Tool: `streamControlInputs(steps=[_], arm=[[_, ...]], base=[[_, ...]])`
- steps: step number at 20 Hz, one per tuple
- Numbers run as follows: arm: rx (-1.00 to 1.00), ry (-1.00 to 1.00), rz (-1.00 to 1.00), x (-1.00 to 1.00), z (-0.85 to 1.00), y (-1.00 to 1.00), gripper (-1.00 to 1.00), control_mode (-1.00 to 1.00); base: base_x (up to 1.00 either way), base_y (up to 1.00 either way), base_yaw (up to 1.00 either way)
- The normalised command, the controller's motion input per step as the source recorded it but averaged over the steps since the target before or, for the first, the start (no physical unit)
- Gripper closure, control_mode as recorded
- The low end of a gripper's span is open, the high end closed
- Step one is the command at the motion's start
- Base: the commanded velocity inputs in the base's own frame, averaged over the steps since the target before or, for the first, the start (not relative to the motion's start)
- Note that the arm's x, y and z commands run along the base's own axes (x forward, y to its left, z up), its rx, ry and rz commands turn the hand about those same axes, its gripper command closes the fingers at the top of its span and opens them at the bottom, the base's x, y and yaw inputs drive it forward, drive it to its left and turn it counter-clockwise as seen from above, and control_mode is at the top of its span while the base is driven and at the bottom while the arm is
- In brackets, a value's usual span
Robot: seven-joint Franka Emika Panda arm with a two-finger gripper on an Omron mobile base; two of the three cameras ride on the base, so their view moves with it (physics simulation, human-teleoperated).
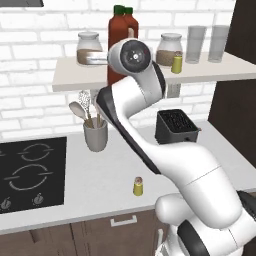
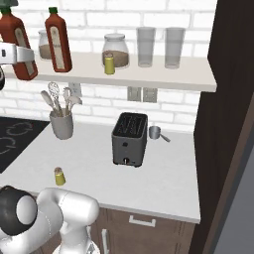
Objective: Put the shaker and condiment bottle from the counter next to their counterparts in the cabinet.
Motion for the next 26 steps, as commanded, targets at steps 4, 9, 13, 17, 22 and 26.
streamControlInputs(steps=[4,9,13,17,22,26], arm=[[0.0,0.01,-0.02,0.41,-0.09,0.0,1.0,-1.0],[0.0,0.0,0.0,0.41,-0.03,0.0,1.0,-1.0],[0.0,0.0,0.0,0.29,-0.13,0.0,1.0,-1.0],[0.0,0.0,0.0,0.25,-0.2,0.0,1.0,-1.0],[0.0,0.0,0.0,0.4,-0.16,0.01,1.0,-1.0],[0.0,0.0,0.0,0.43,-0.19,0.0,1.0,-1.0]], base=[[0.0,0.0,0.0],[0.0,0.0,0.0],[0.0,0.0,0.0],[0.0,0.0,0.0],[0.0,0.0,0.0],[0.0,0.0,0.0]])
